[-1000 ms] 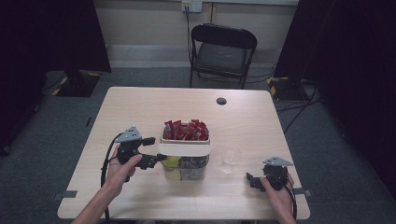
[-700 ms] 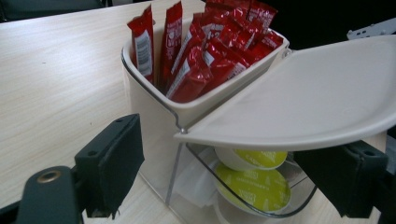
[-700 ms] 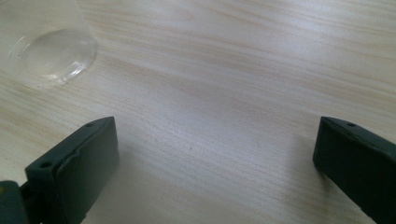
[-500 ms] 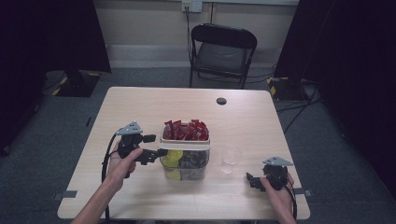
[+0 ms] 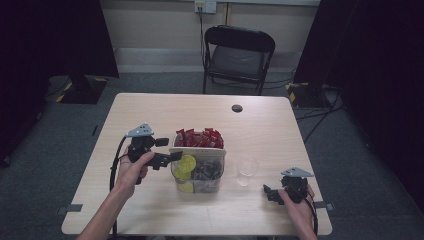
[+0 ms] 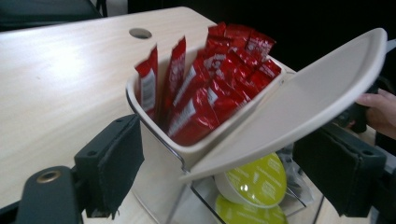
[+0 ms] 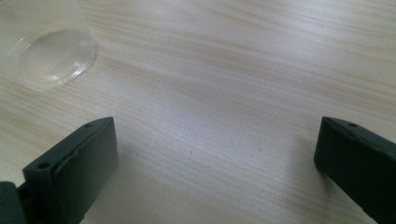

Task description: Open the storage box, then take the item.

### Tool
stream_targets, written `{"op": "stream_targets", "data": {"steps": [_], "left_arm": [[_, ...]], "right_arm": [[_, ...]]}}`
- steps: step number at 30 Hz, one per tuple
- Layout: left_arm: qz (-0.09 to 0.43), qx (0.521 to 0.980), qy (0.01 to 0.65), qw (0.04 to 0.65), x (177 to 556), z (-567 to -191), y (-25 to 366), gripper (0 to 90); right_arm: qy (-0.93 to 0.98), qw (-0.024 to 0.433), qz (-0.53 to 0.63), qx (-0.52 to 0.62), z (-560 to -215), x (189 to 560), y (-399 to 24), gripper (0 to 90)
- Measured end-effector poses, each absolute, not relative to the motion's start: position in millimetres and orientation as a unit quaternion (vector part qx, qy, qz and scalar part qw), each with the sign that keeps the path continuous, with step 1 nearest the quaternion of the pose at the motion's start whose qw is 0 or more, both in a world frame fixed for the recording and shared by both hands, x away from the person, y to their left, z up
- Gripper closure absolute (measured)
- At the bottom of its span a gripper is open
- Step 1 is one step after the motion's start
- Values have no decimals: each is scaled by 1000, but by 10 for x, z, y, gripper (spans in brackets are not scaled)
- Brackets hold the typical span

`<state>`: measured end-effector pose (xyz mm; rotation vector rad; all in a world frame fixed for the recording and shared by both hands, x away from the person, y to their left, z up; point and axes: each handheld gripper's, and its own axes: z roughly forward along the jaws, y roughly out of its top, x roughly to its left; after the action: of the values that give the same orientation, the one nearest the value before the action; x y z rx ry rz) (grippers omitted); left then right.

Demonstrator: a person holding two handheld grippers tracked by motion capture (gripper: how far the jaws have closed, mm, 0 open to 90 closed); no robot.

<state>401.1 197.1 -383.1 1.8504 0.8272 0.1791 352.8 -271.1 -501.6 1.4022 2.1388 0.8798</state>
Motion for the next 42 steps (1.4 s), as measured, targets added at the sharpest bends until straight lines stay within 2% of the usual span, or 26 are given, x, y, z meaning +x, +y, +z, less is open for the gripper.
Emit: {"op": "stream_targets", "data": {"steps": [18,26,33,42], "left_arm": [[105,758,388,514,4129,-3877,1998,171],[98,761,387,512,4152,-3894,2012,159],[89,763,382,514,4178,-3906,2022,158],[103,768,377,507,4170,-3894,2008,148]], "right_arm": [[772,217,317,506,-5016,3530,-2712,0],[771,215,320,507,-5013,3527,-2716,3],[764,214,332,511,-4983,3520,-2738,141],[775,187,348,494,-4902,3480,-2722,165]]}}
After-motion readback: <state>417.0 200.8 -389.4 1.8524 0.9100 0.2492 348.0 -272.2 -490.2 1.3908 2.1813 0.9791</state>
